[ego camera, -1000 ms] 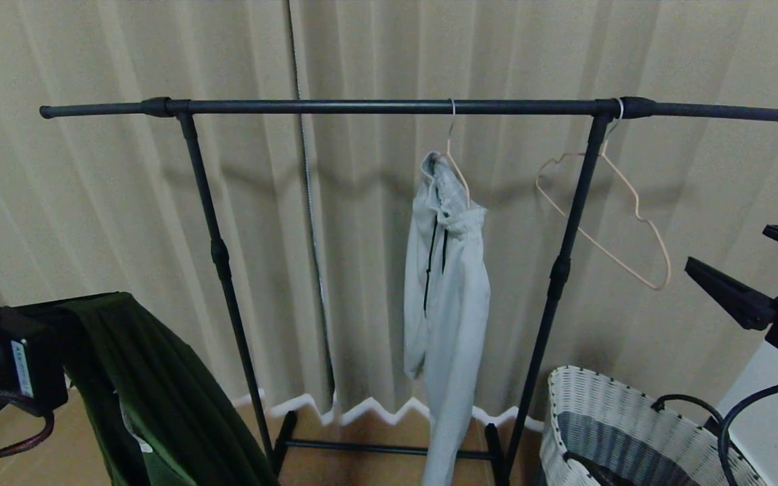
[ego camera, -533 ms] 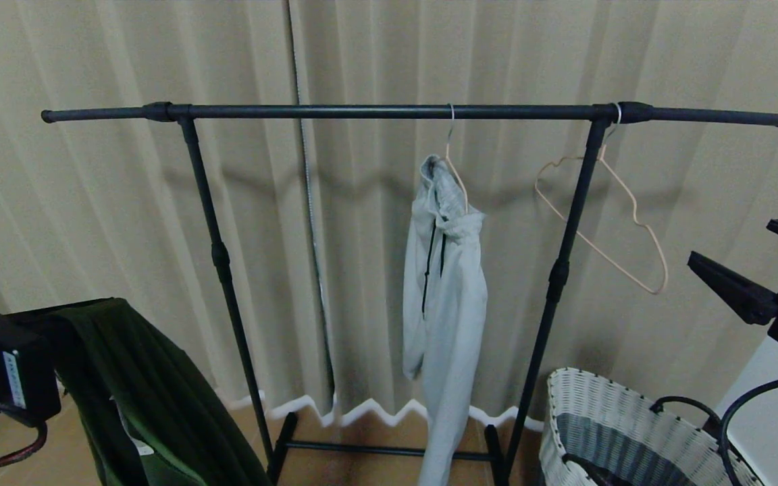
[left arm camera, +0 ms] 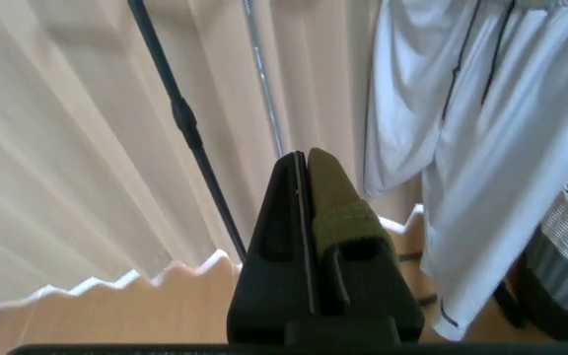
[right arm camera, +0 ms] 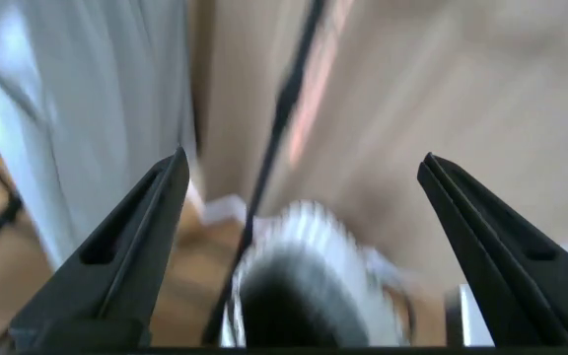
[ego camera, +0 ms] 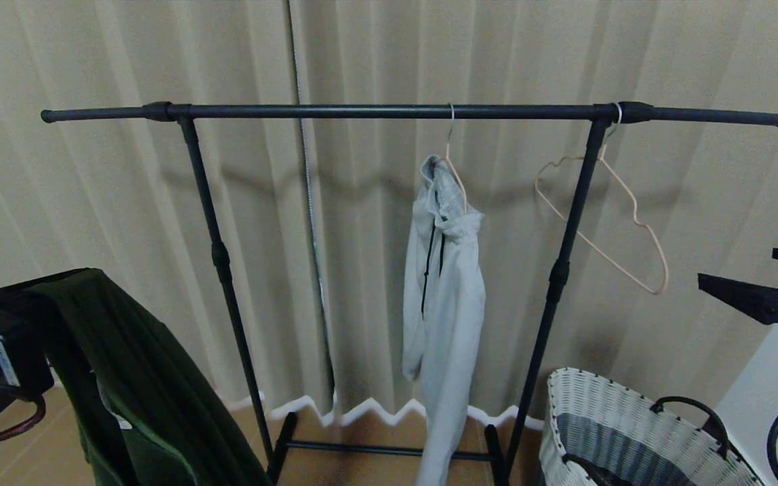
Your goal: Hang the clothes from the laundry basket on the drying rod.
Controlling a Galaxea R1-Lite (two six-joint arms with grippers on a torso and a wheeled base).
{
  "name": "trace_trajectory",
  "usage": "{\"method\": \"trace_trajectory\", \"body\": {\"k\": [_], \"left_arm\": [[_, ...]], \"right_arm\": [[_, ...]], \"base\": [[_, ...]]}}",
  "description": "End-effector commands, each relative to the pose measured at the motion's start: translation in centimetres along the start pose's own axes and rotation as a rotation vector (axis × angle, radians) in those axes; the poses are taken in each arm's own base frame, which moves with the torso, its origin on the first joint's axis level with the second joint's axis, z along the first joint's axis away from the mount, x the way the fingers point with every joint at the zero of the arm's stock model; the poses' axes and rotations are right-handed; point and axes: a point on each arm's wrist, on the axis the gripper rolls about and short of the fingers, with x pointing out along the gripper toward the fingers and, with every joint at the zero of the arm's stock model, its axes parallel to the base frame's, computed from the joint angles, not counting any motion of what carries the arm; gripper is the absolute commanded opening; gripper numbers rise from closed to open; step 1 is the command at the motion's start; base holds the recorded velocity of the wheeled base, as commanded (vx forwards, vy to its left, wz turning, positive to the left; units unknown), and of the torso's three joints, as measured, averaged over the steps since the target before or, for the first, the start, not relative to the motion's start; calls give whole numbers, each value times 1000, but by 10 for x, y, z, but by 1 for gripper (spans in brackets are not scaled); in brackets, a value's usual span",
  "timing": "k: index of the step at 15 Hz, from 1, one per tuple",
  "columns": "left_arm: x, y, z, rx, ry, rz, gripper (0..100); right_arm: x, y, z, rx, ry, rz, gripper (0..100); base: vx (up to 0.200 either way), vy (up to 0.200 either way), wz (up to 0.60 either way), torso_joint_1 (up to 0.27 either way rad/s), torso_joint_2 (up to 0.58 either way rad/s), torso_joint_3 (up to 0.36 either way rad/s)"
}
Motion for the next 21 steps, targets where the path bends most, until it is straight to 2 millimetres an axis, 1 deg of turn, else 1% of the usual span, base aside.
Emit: {"method": "trace_trajectory", "body": {"k": [1,3,4,7,9,12,13,14,15,16,17,19,21], "left_arm": [[5,0,-3,1,21,2,0],[10,0,0,0,26,1,0],[14,0,2,0,29,1,0],[20,-2,2,2,40,-38,0],[20,-3,1,-1,37,-75,0],[21,-4,-3,4,51,-82,0],[21,-5,-7,5,61,-87,0],[21,-5,-7,5,63,-87,0],[21,-5,-12,5,63,-92,0],[20,-7,-20,4,59,-108,0],[20,-8,-24,4,53,-109,0],[23,-8,-21,3,27,-106,0],[24,-7,-19,4,19,-105,0]], "right_arm": [[0,-4,19,-6,-16,-37,100],[3,-5,18,-7,4,-72,100],[3,-4,18,-8,10,-70,100],[2,-4,19,-9,8,-72,100],[3,-4,19,-9,8,-72,100],[7,-4,19,-8,17,-70,100],[13,-5,21,-8,25,-66,100],[15,-6,22,-8,28,-66,100],[22,-7,25,-7,36,-64,100],[35,-10,28,-6,54,-60,100],[41,-11,30,-5,63,-60,100],[51,-13,35,-5,79,-68,100],[53,-8,37,-3,132,-36,100]], "base": [[0,0,0,0,0,0],[0,0,0,0,0,0],[200,0,0,2,2,2],[200,0,0,-4,-9,-1],[200,0,0,10,10,2],[200,0,0,-1,4,1],[0,0,0,0,0,0],[0,0,0,0,0,0],[0,0,0,0,0,0],[0,0,0,0,0,0],[0,0,0,0,0,0],[0,0,0,0,0,0],[0,0,0,0,0,0]]}}
